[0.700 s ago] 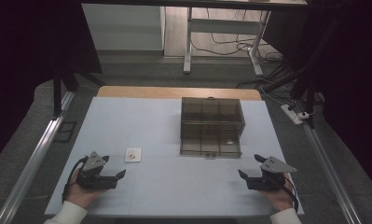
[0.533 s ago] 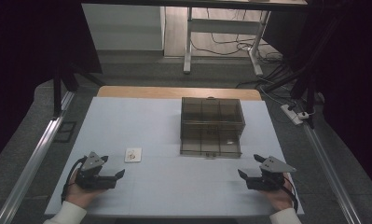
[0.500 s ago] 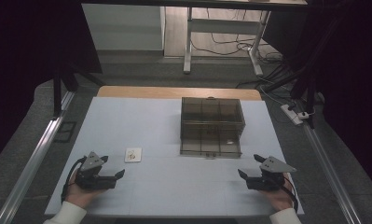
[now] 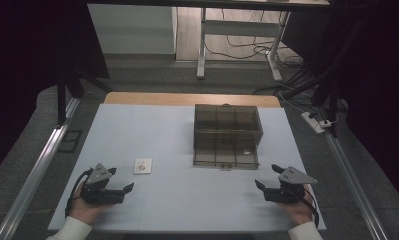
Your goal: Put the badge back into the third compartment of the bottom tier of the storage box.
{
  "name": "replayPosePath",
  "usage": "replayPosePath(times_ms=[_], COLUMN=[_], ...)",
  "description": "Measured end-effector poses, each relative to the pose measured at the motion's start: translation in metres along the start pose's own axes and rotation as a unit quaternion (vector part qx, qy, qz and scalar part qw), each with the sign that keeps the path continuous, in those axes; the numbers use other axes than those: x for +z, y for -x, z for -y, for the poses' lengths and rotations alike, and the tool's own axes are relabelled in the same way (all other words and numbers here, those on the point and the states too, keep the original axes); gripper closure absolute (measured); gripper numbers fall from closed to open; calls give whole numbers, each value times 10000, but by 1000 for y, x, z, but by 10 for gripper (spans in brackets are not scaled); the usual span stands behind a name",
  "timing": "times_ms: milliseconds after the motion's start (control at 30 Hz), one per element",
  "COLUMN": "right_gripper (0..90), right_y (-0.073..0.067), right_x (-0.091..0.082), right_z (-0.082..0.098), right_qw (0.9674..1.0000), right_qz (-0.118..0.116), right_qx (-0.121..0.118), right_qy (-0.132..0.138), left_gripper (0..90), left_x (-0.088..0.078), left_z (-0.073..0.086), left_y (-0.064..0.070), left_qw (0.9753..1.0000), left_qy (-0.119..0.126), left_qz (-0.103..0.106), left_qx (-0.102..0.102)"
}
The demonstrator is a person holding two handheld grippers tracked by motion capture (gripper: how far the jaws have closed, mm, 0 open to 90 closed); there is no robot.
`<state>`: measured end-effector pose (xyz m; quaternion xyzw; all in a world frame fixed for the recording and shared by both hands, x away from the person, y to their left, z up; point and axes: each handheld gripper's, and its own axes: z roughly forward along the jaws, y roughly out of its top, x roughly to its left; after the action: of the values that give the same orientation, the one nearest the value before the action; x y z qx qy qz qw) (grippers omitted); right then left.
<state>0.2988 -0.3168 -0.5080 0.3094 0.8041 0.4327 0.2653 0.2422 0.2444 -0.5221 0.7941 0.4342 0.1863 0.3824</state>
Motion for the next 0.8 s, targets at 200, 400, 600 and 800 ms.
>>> replayPosePath(times_ms=[200,400,600,800], right_gripper=[173,176,177,178], right_y=[1,0,0,-1], right_x=[-1,-2,-4,-4], right_z=[1,0,0,1], right_qw=[10000,10000,9999,10000], right_qz=[7,64,99,86], right_qx=[18,8,-9,-11], right_qy=[-10,40,44,26], left_gripper=[142,142,142,143], left_x=[-1,-4,-4,-4], left_z=[-2,-8,-11,-16], left_y=[0,3,0,-4], left_qw=[10000,9998,9999,9999], left_qy=[17,89,44,-13], left_qz=[-28,-71,-100,-94], left_qx=[17,131,94,94])
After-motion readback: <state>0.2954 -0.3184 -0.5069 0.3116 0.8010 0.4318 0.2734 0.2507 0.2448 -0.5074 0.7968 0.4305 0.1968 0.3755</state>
